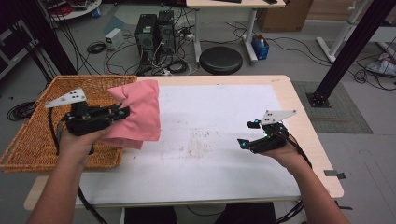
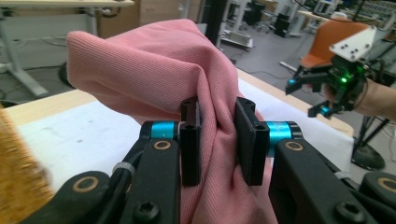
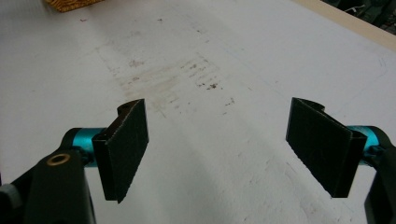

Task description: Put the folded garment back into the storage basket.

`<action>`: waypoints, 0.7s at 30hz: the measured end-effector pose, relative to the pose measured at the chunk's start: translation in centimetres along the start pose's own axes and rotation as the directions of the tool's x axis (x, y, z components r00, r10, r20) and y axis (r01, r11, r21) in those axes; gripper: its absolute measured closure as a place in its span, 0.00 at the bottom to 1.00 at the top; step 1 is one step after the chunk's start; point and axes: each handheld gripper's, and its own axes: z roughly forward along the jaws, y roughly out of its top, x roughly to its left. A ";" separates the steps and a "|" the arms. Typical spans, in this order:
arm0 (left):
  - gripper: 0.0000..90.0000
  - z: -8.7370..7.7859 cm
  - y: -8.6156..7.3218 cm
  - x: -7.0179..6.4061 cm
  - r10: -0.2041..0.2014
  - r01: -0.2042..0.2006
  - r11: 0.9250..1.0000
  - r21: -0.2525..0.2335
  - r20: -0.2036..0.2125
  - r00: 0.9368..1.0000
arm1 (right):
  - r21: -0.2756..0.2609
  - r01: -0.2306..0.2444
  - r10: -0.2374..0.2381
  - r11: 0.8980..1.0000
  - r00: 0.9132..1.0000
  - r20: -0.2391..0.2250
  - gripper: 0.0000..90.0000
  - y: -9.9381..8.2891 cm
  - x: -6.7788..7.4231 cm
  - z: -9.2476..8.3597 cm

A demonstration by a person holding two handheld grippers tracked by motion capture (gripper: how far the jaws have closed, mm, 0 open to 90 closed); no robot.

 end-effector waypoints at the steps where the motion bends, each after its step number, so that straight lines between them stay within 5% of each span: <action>1: 0.82 -0.5 0.1 0.3 -0.003 0.003 1.000 -0.004 -0.012 1.000 | 0.002 0.000 0.000 1.000 1.000 0.000 0.23 0.0 0.0 0.1; 12: 0.82 -5.6 0.1 3.4 -0.032 0.029 0.999 -0.028 -0.106 0.994 | 0.011 -0.003 0.003 1.000 1.000 -0.001 0.23 0.4 0.5 0.9; 21: 0.81 -7.9 -1.3 5.7 -0.072 0.070 0.997 -0.019 -0.158 0.985 | 0.018 -0.004 0.004 1.000 1.000 0.002 0.23 0.6 0.8 1.5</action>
